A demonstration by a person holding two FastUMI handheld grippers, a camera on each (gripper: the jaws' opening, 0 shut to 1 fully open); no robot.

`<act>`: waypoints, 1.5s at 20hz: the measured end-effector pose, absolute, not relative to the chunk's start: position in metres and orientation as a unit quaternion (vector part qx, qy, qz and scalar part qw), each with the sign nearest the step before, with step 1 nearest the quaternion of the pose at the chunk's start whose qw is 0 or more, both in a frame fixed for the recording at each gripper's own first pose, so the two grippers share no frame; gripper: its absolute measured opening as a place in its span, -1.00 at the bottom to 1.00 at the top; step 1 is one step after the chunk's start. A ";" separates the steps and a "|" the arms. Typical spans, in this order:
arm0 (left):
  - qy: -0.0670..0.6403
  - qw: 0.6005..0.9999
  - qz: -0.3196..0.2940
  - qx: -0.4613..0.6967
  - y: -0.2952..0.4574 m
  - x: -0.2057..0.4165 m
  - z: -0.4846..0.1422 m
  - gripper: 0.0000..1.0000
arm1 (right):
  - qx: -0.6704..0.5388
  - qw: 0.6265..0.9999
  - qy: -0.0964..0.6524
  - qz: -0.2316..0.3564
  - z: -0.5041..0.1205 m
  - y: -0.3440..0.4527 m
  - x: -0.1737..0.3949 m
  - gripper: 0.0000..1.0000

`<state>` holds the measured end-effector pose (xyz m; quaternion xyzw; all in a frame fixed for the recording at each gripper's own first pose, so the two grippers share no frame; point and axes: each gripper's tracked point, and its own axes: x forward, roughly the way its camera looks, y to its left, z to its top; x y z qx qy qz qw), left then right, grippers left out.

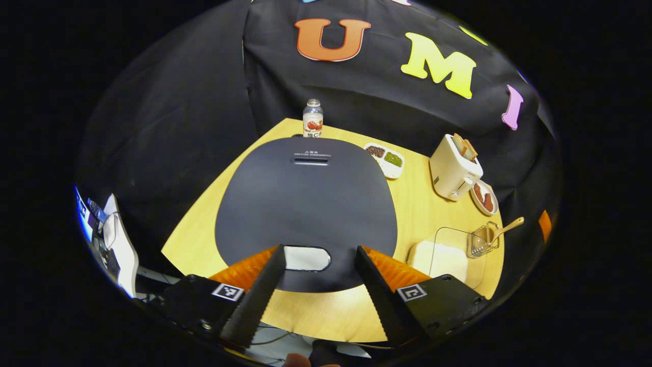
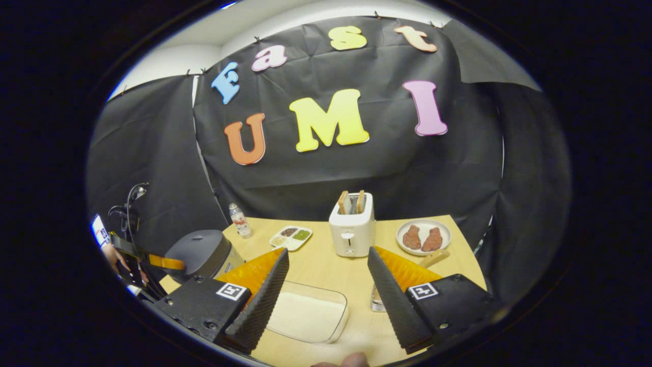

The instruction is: Close the left gripper, press the button to open the rice cooker; take a wooden spoon from the chopstick holder with the right hand, scoop a spoonful of rice and pour it into the rice cooker, then put the wooden spoon back into the chopstick holder.

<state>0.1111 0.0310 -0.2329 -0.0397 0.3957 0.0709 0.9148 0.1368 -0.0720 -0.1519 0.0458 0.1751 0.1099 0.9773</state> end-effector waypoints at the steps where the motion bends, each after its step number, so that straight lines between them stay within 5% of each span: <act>1: 0.384 0.920 0.077 -0.035 0.033 0.113 -0.228 0.87 | 0.047 0.979 0.170 0.105 -0.148 -0.073 0.133 0.97; 5: 0.340 0.938 0.068 -0.023 0.034 0.119 -0.203 0.92 | 0.049 0.980 0.169 0.095 -0.143 -0.065 0.113 1.00; 20: 0.375 0.926 0.045 -0.030 0.045 0.098 -0.241 0.97 | 0.023 0.984 0.154 0.084 -0.126 -0.056 0.047 0.99; 30: 0.204 0.973 0.050 -0.096 0.045 0.101 -0.158 0.91 | -0.004 0.995 0.092 0.044 -0.064 -0.056 0.021 0.99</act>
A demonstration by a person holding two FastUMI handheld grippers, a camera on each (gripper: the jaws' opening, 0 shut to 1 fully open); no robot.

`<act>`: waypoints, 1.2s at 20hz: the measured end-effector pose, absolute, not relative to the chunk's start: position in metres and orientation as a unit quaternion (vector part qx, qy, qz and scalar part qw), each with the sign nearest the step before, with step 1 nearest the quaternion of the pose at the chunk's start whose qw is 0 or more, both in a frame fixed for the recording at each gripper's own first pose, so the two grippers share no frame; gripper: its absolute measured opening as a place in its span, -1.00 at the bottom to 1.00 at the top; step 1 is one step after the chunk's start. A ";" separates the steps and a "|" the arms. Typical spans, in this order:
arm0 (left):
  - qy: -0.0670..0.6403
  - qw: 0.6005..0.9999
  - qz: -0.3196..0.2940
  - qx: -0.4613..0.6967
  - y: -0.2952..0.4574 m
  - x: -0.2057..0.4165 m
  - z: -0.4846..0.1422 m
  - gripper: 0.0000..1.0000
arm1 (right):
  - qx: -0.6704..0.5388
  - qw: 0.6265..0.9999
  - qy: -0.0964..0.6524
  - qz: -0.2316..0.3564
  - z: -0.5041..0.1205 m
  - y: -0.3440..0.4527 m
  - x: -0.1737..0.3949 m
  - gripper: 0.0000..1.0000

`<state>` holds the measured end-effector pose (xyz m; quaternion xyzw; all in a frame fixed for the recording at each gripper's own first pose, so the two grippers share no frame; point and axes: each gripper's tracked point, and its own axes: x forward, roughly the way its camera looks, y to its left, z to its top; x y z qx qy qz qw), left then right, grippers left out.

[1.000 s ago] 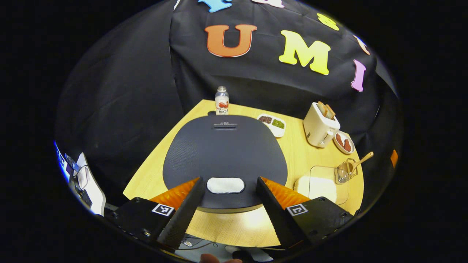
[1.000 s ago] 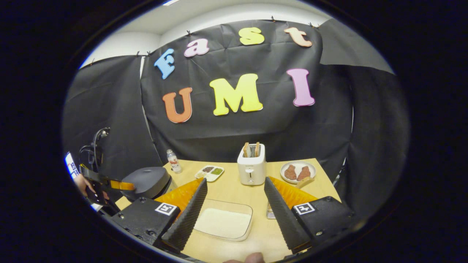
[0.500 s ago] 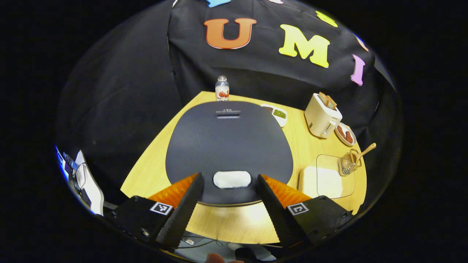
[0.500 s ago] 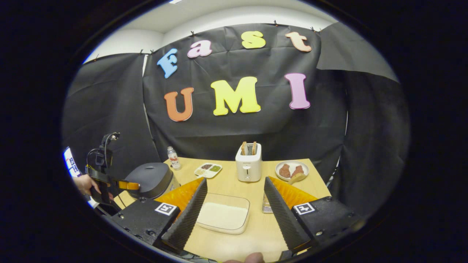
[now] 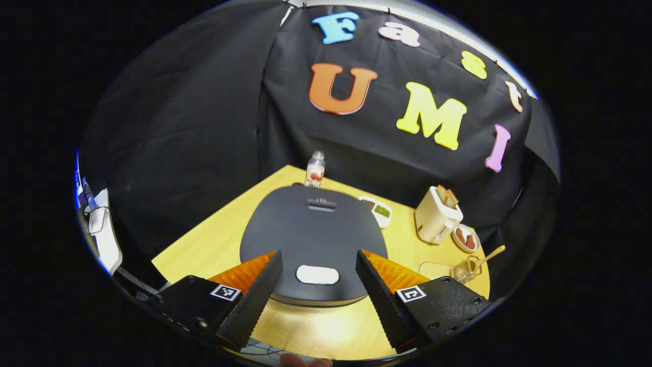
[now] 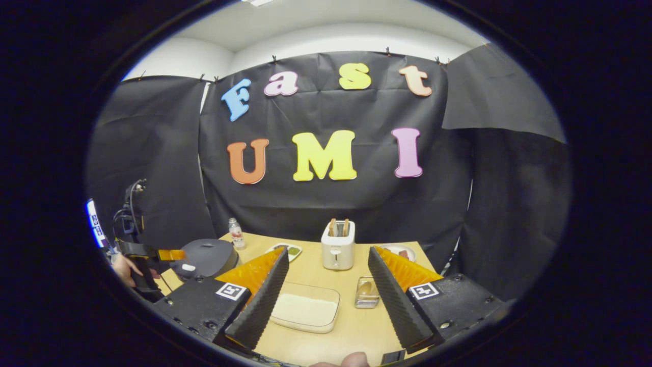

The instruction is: Close the left gripper, press the button to open the rice cooker; take a wooden spoon from the chopstick holder with the right hand, scoop a spoonful of rice and pour it into the rice cooker, then put the wooden spoon back into the chopstick holder.

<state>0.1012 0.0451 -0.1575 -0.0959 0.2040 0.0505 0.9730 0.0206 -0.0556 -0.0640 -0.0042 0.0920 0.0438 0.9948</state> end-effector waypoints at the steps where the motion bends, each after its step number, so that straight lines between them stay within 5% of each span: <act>1: 0.179 0.979 0.040 -0.088 0.041 0.096 -0.139 0.91 | -0.006 0.995 0.087 0.038 -0.058 -0.054 0.015 0.97; 12: 0.003 0.998 -0.053 -0.030 -0.015 -0.028 -0.012 0.89 | -0.016 0.999 0.027 0.030 -0.010 0.005 -0.068 0.97; 24: -0.027 0.998 -0.046 -0.020 -0.016 -0.095 -0.002 0.89 | -0.013 0.999 0.011 0.033 -0.013 0.052 -0.117 0.99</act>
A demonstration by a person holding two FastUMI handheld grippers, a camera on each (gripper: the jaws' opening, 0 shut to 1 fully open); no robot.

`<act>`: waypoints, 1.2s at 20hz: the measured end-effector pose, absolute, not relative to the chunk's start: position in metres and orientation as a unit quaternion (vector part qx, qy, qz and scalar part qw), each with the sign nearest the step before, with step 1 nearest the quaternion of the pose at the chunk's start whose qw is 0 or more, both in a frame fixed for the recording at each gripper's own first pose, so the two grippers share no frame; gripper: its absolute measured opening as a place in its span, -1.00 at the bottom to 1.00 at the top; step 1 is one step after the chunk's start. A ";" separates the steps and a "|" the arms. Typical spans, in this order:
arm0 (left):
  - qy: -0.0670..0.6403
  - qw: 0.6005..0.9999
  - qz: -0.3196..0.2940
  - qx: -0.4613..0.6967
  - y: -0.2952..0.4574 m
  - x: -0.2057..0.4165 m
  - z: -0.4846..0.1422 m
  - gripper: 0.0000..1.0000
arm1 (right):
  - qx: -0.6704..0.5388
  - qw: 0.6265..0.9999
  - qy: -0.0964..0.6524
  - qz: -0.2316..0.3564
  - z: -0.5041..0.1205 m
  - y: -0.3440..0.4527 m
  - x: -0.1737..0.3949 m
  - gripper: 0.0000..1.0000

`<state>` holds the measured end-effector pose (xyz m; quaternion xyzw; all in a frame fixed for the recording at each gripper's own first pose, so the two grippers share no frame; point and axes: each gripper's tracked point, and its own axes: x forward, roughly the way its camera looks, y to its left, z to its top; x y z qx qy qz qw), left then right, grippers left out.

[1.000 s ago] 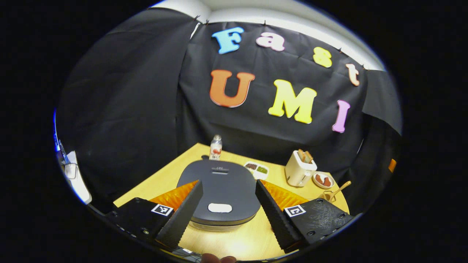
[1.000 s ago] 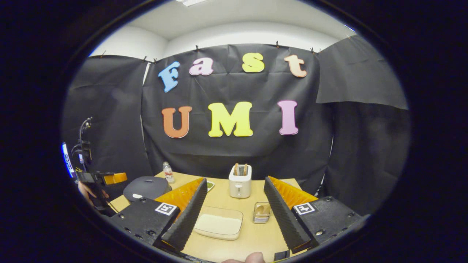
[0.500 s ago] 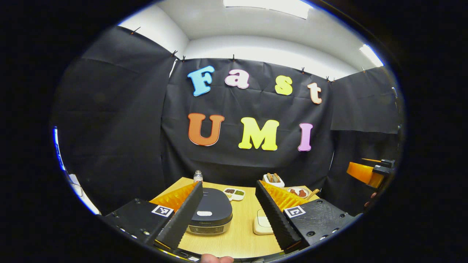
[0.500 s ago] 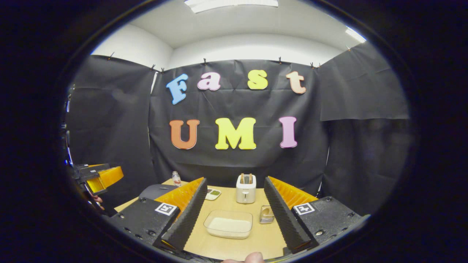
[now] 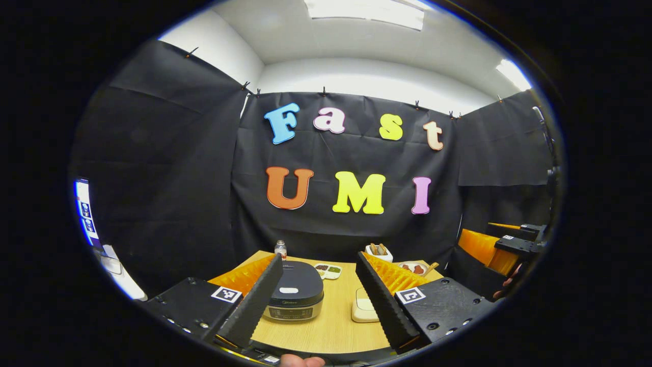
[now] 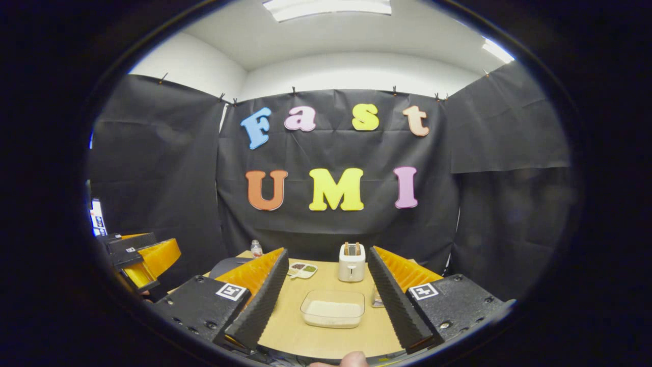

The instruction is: Close the left gripper, press the button to open the rice cooker; take a wooden spoon from the chopstick holder with the right hand, scoop a spoonful of rice and pour it into the rice cooker, then put the wooden spoon back into the chopstick holder.

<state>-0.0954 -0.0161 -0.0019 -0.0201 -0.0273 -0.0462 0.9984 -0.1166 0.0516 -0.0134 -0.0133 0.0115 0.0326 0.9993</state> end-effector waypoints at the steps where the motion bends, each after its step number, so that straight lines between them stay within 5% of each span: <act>1: -0.030 0.998 -0.047 -0.021 -0.017 -0.095 0.001 0.89 | -0.013 0.999 0.012 0.034 -0.015 0.054 -0.114 0.97; 24: -0.015 0.999 -0.044 0.018 -0.045 -0.089 -0.012 0.89 | -0.022 0.999 0.026 0.033 -0.033 0.051 -0.111 0.99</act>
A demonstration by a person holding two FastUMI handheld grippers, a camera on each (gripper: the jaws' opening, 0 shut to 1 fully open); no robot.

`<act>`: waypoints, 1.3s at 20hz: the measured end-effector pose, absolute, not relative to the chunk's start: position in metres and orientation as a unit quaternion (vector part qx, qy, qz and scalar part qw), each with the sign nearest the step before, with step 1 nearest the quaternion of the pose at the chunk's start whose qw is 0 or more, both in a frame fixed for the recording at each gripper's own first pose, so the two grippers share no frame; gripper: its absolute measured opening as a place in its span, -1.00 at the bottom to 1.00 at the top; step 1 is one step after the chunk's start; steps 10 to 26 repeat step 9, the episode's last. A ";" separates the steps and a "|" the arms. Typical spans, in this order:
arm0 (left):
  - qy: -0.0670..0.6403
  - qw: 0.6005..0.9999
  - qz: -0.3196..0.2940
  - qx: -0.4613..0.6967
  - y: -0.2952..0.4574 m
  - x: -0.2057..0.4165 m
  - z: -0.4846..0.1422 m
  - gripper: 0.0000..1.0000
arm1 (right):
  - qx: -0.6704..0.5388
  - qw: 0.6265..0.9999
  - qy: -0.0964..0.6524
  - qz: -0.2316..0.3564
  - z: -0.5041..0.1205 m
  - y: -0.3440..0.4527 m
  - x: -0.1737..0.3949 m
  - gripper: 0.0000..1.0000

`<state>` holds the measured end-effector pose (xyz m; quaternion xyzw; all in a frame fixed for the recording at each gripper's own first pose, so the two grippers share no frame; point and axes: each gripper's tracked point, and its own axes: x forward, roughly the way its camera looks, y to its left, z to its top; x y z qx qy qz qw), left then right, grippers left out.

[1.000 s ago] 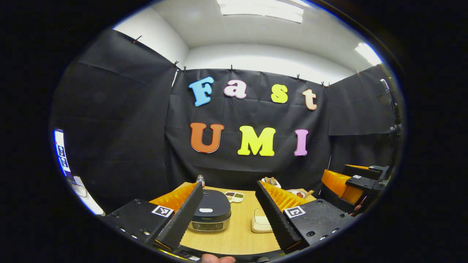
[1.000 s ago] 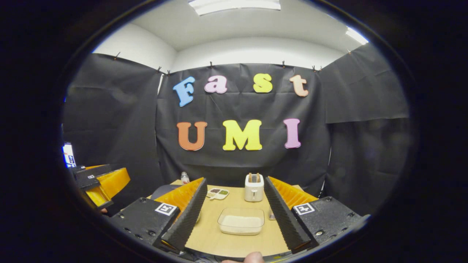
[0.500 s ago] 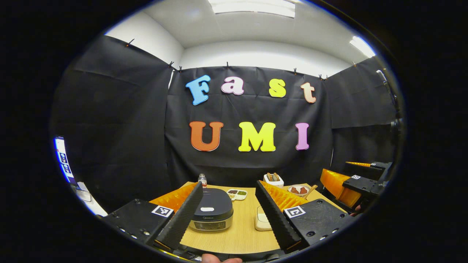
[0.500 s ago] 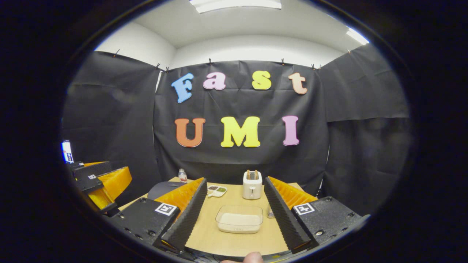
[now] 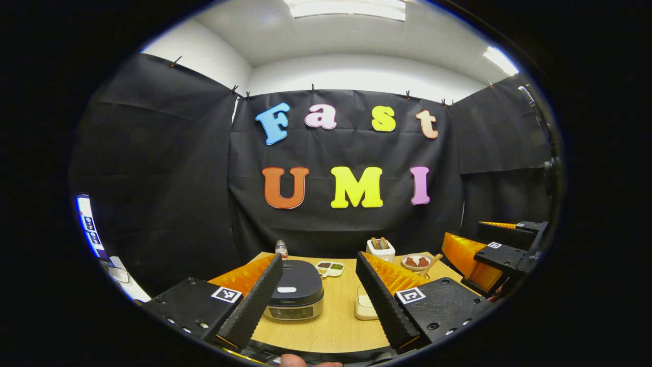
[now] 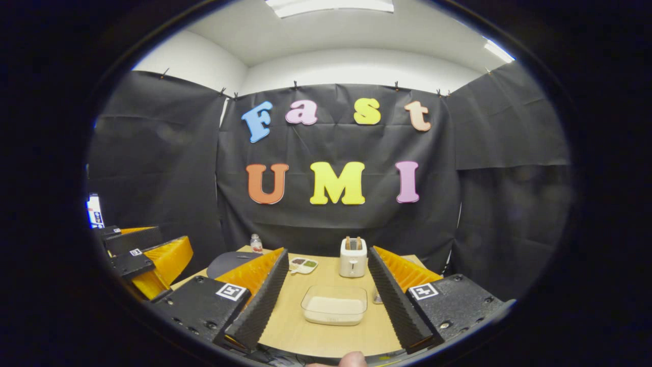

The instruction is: Close the left gripper, press the button to open the rice cooker; take a wooden spoon from the chopstick holder with the right hand, scoop a spoonful of rice and pour it into the rice cooker, then put the wooden spoon back into the chopstick holder.

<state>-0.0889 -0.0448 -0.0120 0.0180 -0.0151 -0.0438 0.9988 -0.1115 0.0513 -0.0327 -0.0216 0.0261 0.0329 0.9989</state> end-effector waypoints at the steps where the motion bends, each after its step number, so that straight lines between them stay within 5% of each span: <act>1: -0.016 0.999 -0.045 0.018 -0.047 -0.089 -0.011 0.89 | -0.022 0.999 0.026 0.031 -0.031 0.048 -0.112 0.99; 26: -0.017 0.998 -0.059 0.017 -0.068 -0.086 -0.012 0.89 | -0.018 0.999 0.027 0.022 -0.033 0.032 -0.112 1.00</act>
